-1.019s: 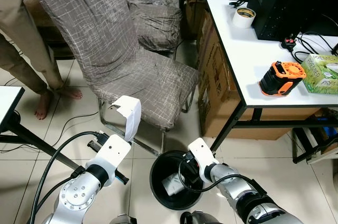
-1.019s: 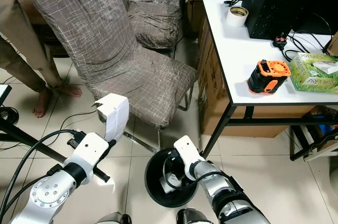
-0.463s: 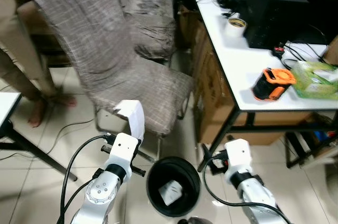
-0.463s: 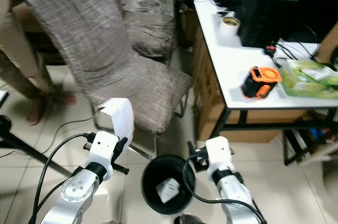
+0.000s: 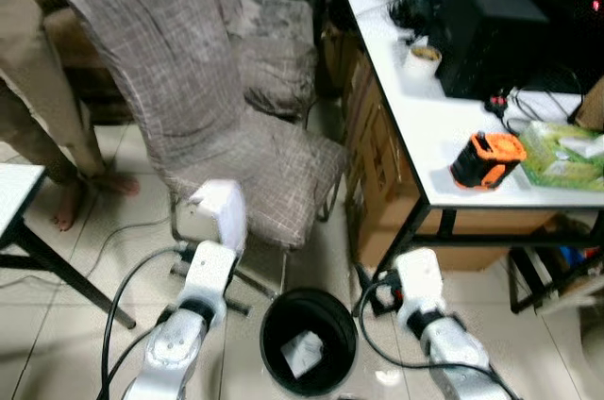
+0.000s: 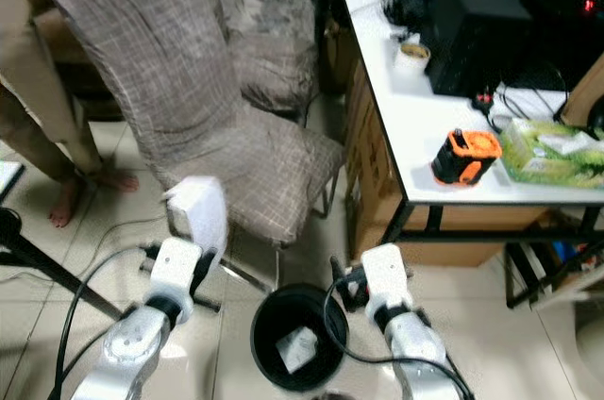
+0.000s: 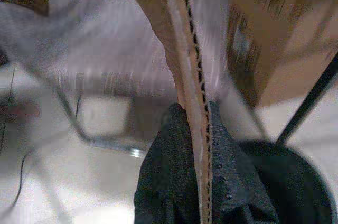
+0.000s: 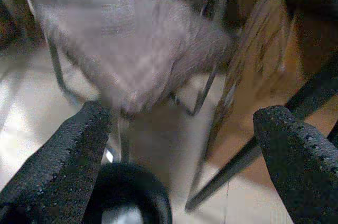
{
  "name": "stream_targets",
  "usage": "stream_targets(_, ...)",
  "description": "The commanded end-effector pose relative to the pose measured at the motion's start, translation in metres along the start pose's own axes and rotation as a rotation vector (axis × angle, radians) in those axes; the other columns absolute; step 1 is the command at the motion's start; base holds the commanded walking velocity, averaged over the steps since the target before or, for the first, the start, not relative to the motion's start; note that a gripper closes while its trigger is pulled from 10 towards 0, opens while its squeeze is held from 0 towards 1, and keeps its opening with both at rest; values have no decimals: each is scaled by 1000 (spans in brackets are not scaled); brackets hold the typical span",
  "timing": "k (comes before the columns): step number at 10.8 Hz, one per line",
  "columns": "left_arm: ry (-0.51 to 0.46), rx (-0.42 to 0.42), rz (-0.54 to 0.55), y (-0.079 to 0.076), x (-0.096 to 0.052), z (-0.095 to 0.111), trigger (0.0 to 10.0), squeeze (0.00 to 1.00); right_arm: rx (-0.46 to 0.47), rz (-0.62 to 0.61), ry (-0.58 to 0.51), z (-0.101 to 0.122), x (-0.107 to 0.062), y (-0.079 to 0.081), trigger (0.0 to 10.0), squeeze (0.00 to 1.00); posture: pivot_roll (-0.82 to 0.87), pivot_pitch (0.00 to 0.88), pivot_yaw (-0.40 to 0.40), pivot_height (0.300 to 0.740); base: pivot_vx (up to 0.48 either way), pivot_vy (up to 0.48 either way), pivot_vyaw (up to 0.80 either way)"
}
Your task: Picking trash to rubbish bin
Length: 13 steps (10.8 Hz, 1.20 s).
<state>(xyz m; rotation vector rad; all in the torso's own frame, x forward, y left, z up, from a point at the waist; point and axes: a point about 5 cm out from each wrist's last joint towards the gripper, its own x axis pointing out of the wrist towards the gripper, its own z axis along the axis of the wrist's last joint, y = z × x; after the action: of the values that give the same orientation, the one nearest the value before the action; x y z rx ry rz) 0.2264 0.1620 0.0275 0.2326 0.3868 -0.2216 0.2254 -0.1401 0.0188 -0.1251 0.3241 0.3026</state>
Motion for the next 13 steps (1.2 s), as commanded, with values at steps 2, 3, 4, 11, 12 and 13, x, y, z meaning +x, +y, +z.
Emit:
stream_targets(2, 78, 29, -29, -6, -5, -21, 10000, 0, -5, 9, 60, -9, -1, 2, 10000, 0, -104, 0, -71, 740, 0, 0, 0)
stream_targets(3, 78, 26, -32, -6, -6, -22, 10000, 0, 2, 11, 65, -11, -1, 3, 10000, 0, -101, 0, -70, 740, 0, 0, 0)
stream_targets(4, 68, 28, -30, -7, -4, -21, 10000, 0, 2, 10, 71, -13, 0, 4, 10000, 0, -100, 0, -70, 740, 0, 0, 0)
stream_targets(11, -20, 72, -76, -14, -2, -8, 10000, 0, 16, -7, 82, -16, -3, 4, 10000, 0, -103, 0, -65, 740, 0, -84, 0)
stream_targets(12, -26, 77, -76, -14, -2, -7, 10000, 0, 16, -8, 83, -16, -3, 4, 10000, 0, -101, 0, -65, 740, 0, -431, 0)
stream_targets(13, -29, 82, -77, -14, -2, -7, 10000, 0, 14, -7, 84, -16, -3, 4, 10000, 0, -100, 0, -64, 740, 0, -461, 0)
